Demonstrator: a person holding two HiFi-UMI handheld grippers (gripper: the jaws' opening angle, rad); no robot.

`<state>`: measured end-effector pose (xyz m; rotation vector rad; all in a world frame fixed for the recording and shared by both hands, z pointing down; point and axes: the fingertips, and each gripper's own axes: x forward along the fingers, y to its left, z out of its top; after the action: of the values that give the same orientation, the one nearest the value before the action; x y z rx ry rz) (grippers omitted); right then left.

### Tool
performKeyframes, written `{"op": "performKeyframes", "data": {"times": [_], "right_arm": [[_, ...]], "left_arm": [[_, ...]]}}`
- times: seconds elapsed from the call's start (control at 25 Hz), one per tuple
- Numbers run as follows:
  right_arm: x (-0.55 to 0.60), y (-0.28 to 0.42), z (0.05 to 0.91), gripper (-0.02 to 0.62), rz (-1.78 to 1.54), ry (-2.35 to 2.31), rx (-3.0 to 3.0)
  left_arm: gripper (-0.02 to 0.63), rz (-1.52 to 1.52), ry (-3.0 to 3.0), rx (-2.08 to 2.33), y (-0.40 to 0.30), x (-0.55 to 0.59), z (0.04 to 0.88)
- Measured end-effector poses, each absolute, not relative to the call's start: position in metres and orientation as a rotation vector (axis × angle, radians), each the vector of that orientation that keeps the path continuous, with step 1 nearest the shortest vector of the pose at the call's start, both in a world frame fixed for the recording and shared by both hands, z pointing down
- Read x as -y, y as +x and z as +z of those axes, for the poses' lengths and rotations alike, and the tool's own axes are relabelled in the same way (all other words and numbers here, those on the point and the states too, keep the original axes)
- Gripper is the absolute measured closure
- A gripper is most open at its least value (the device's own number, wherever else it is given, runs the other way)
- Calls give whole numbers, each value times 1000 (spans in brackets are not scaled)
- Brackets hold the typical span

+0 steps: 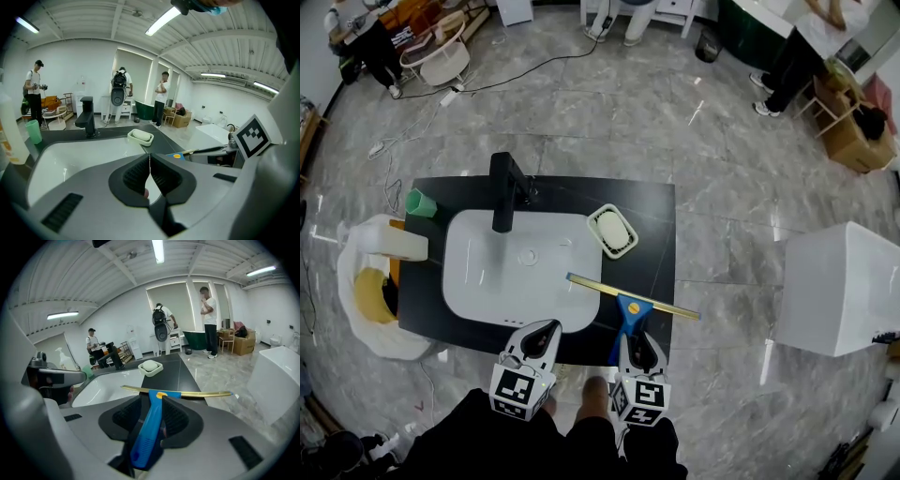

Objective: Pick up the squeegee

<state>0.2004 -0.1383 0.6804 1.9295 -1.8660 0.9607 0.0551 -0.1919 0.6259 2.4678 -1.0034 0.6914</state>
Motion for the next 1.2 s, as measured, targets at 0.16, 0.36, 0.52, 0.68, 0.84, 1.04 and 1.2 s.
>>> {"op": "performKeyframes", "data": {"times": [0.16, 0.36, 0.52, 0.68, 0.84, 1.04, 1.2], "right_arm": [[140, 200, 701, 381, 1018, 1903, 1822], [143, 201, 721, 335, 1051, 1881, 1774], [150, 201, 734, 318, 1075, 1862, 1758], [156, 199, 744, 314, 1075, 1842, 1745], [162, 197, 749, 318, 1081, 1819, 1737], [164, 199, 752, 342, 1053, 1831, 1693], [164, 200, 753, 348, 1050, 1838, 1669]], "left_arm": [[581, 702, 2449, 1002, 54, 193, 635], [581, 715, 2424, 1012, 53, 196, 645], [581, 724, 2401, 1026, 52, 199, 653], [581, 728, 2376, 1039, 50, 203, 661], [581, 732, 2358, 1051, 49, 206, 666], [581, 733, 2340, 1071, 44, 208, 670], [581, 729, 2335, 1075, 43, 208, 671]]}}
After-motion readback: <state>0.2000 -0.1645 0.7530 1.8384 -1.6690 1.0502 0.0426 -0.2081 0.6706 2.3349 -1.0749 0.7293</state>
